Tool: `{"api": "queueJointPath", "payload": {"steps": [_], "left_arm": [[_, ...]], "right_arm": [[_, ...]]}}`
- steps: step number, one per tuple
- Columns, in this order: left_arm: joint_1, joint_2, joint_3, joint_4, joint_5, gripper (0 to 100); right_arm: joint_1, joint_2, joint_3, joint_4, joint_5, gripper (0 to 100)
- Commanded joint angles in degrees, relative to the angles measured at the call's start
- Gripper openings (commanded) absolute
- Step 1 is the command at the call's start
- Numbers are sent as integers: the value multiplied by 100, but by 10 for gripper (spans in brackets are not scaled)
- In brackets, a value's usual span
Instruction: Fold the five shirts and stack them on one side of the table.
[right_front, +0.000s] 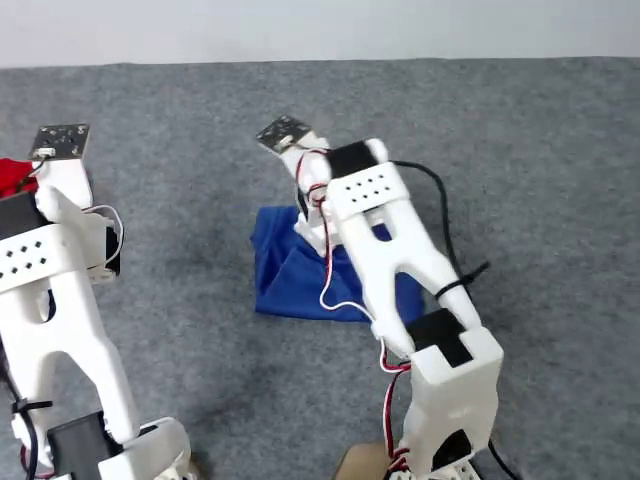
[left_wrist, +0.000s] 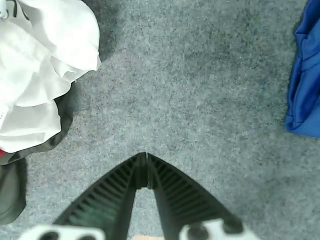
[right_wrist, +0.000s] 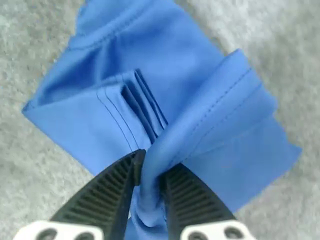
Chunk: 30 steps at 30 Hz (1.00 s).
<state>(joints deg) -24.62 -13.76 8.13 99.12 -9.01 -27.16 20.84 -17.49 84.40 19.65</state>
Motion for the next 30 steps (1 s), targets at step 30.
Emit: {"api": "queueJointPath", "payload": {"steps": [30], "left_arm": [[9, -220, -4, 123, 0, 8]], "right_arm": [[-541, 4, -1415, 585, -9, 183]]}}
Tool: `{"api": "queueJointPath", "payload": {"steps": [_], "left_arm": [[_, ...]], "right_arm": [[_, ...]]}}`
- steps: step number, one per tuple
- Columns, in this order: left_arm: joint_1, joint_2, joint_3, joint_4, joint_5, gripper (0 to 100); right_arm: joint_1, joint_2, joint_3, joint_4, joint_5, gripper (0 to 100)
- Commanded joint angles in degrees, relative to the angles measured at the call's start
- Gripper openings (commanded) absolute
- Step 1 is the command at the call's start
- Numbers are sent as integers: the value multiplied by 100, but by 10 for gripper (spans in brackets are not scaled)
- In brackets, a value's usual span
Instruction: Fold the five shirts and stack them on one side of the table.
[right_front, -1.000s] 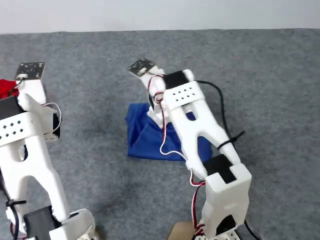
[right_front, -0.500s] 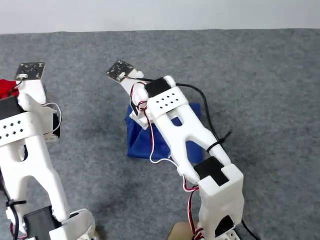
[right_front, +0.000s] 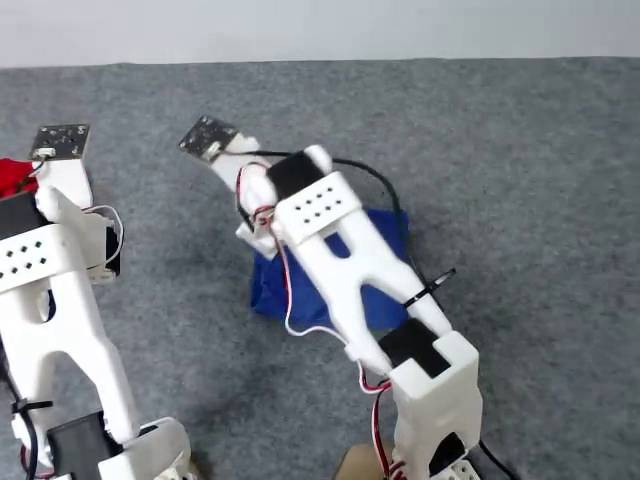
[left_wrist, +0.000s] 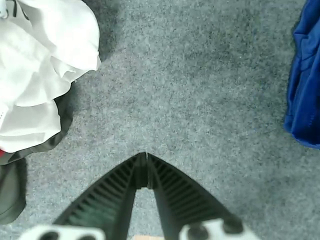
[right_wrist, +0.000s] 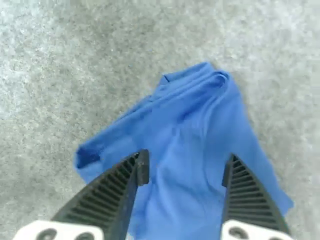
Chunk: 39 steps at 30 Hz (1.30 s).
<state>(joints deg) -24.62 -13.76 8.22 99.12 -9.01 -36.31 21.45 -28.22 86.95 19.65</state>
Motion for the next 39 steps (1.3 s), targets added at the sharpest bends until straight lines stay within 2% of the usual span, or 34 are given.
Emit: {"api": "queueJointPath", "payload": {"steps": [1, 4, 13, 18, 25, 33, 39], "left_arm": [[9, -220, -13, 123, 0, 8], [9, -220, -13, 123, 0, 8], [18, -220, -13, 123, 0, 8], [18, -220, -13, 123, 0, 8], [9, -211, -13, 123, 0, 8], [0, -193, -4, 70, 0, 8], [9, -185, -4, 44, 0, 8]], "right_arm": [[505, -57, -343, 462, -9, 142], [875, -57, -343, 778, 220, 8], [1991, 444, -308, 1288, 888, 9], [2018, 1077, -316, 1349, 897, 9], [1226, 1393, -352, 1358, 870, 9], [-48, 901, -352, 1358, 870, 9], [-523, 295, -352, 1367, 879, 9]]}}
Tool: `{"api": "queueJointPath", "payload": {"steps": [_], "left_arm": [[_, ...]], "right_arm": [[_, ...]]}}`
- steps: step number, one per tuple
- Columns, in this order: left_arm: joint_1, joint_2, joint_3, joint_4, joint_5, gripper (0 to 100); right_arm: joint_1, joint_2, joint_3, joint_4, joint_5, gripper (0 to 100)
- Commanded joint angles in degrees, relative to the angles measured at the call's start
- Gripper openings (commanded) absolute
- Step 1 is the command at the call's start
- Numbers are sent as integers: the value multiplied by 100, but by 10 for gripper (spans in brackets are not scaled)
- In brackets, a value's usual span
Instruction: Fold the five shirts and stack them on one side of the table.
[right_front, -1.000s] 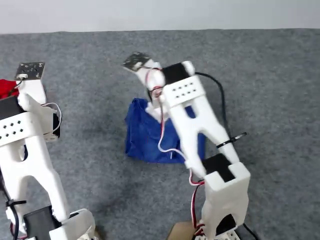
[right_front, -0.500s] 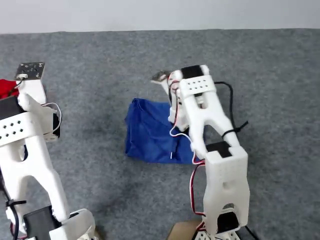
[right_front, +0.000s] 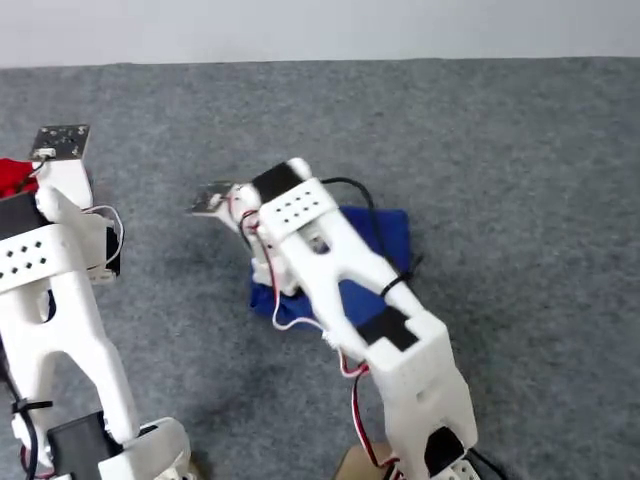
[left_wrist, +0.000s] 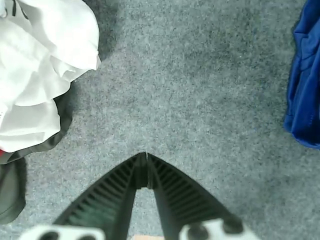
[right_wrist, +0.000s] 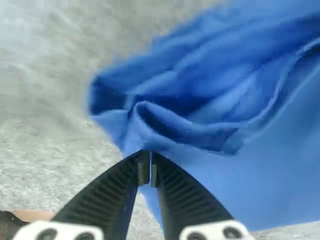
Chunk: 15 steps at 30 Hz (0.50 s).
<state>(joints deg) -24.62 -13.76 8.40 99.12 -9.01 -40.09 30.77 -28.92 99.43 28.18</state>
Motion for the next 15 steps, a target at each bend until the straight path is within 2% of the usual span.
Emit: {"api": "queueJointPath", "payload": {"steps": [1, 4, 8, 11, 15], "left_arm": [[9, -185, -22, 44, 0, 8], [9, -185, -22, 44, 0, 8], [0, -185, -22, 44, 0, 8], [-9, -185, -22, 44, 0, 8], [-9, -211, -22, 44, 0, 8]], "right_arm": [[-154, -734, -281, 101, 44, 9], [92, -927, -281, 57, 62, 9], [760, -919, -246, -48, 70, 9], [1244, -620, -246, -75, 114, 9], [1446, 13, -273, -75, 343, 9]]}}
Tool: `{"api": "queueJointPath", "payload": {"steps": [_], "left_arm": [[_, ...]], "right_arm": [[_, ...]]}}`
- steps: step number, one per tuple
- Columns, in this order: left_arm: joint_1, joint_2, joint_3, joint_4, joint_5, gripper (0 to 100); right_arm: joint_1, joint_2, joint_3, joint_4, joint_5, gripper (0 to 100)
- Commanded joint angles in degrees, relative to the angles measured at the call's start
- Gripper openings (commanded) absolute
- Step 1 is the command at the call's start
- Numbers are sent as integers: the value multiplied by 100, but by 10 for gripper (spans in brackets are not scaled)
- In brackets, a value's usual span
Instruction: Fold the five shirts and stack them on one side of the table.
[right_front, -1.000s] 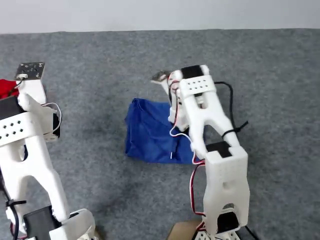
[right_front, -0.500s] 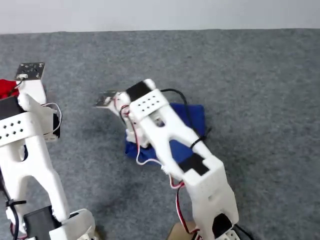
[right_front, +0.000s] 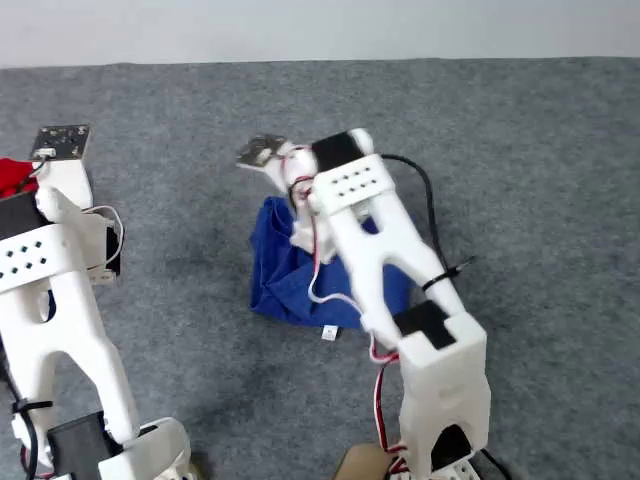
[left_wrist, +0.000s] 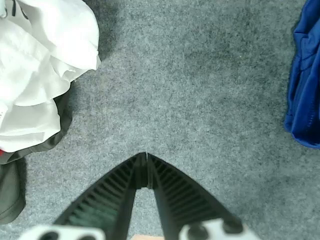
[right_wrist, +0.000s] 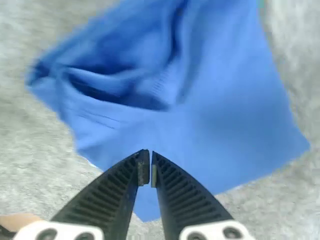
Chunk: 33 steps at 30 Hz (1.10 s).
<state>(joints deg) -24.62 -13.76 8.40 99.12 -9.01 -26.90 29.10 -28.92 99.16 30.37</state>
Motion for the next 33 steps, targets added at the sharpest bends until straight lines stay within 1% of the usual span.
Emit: {"api": "queueJointPath", "payload": {"steps": [1, 4, 8, 13, 17, 19, 21, 26, 30, 33], "left_arm": [[-9, -211, -22, 44, 0, 8], [-9, -211, 22, 44, 0, 8], [-9, -220, 180, 44, 0, 8], [-9, -220, 215, 44, 0, 8], [-9, -220, 207, 44, 0, 8], [-18, -220, 207, 44, 0, 8], [-18, -220, 207, 44, 0, 8], [-26, -316, 180, 44, 0, 7], [-26, -862, 180, 26, 0, 7], [-26, -1442, 198, -53, 0, 7]], "right_arm": [[119, 303, -281, -66, 114, 9], [-171, 576, -281, -145, 88, 9], [-840, 585, -343, -180, -62, 9], [-1596, 338, -1073, 136, -360, 9], [-1938, 233, -1451, 330, -352, 9], [-1930, 198, -1477, 330, -325, 9], [-1736, 101, -1477, 321, -316, 9], [-892, -22, -1477, 312, -316, 9], [-400, 84, -1468, 295, -316, 9], [-347, 312, -1468, 286, -316, 9]]}}
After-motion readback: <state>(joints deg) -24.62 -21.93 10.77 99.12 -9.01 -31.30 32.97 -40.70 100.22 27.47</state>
